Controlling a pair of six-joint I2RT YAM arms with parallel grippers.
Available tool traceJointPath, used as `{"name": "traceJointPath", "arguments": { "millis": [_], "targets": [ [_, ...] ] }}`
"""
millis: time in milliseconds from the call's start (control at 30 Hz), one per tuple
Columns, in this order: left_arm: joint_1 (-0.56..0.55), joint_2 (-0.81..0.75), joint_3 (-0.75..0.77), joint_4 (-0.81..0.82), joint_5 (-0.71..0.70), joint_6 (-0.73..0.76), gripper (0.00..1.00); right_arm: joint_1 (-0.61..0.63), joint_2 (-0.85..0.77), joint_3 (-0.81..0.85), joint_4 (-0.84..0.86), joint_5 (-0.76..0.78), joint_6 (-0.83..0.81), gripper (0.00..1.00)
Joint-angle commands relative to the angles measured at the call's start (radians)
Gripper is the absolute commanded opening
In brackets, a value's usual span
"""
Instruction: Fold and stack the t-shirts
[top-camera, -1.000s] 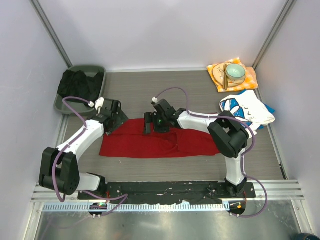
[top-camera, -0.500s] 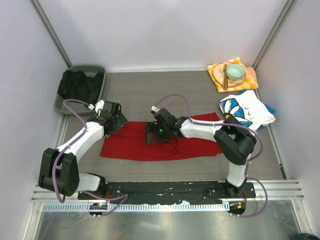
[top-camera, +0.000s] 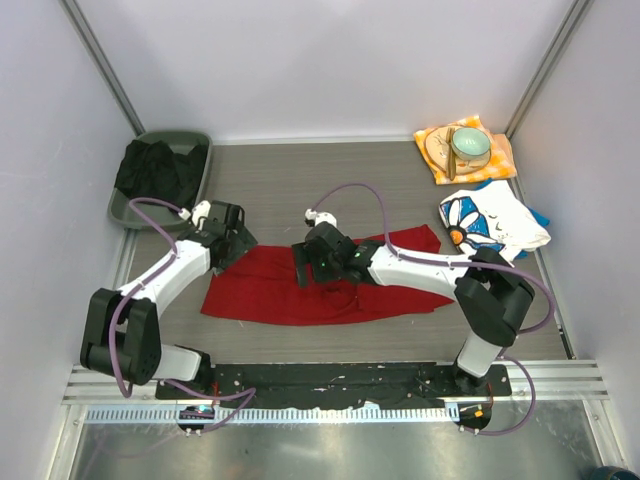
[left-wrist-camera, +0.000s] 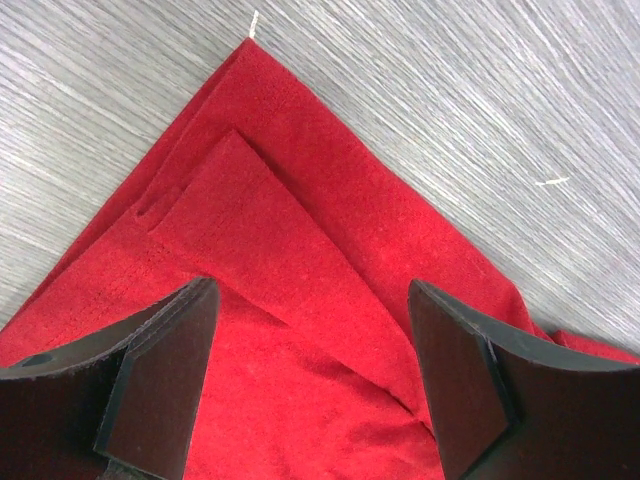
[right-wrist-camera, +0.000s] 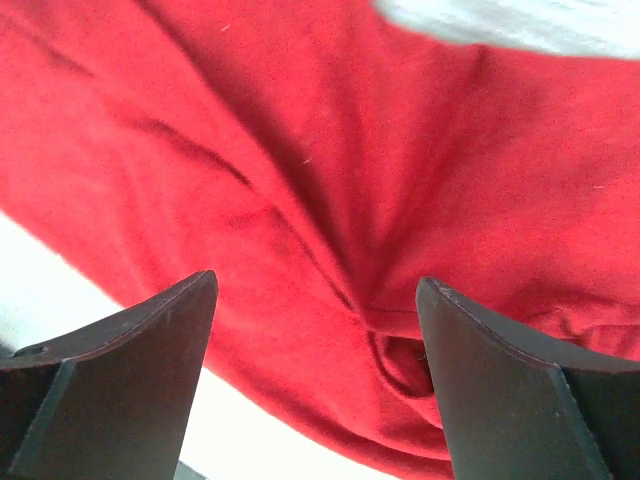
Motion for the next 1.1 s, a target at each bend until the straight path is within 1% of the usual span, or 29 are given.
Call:
{"name": "traceJointPath", "arguments": {
  "millis": [0, 33, 100, 200, 400, 600, 800, 933, 1067],
  "targets": [
    [0.004, 0.036, 0.051, 0.031, -0.011, 0.003, 0.81, -0.004, 0.014, 0.059, 0.003, 0.198, -0.011, 0.87],
    [0.004, 0.039, 0.051, 0.038, -0.014, 0.001, 0.81, -0.019, 0.03, 0.085, 0.003, 0.223, -0.012, 0.87],
    [0.004, 0.042, 0.054, 0.04, -0.015, 0.004, 0.81, -0.04, 0.086, 0.108, 0.003, 0.205, -0.014, 0.88],
    [0.004, 0.045, 0.061, 0.037, -0.02, 0.01, 0.81, -0.068, 0.124, 0.133, 0.02, 0.211, -0.02, 0.87],
    [0.004, 0.032, 0.078, 0.026, -0.034, 0.033, 0.81, -0.132, 0.178, 0.113, 0.059, 0.182, -0.017, 0.87],
    [0.004, 0.024, 0.092, 0.028, -0.034, 0.032, 0.81, -0.227, 0.196, 0.038, 0.118, 0.154, 0.0, 0.87],
    [0.004, 0.044, 0.1, 0.044, -0.031, 0.026, 0.81, -0.315, 0.256, 0.062, 0.145, 0.131, -0.006, 0.87],
    [0.004, 0.084, 0.117, 0.049, -0.026, 0.027, 0.81, -0.336, 0.287, 0.102, 0.145, 0.119, -0.014, 0.87],
    [0.004, 0.108, 0.133, 0.052, -0.022, 0.026, 0.81, -0.336, 0.268, 0.111, 0.142, 0.097, -0.017, 0.87]
  ]
}}
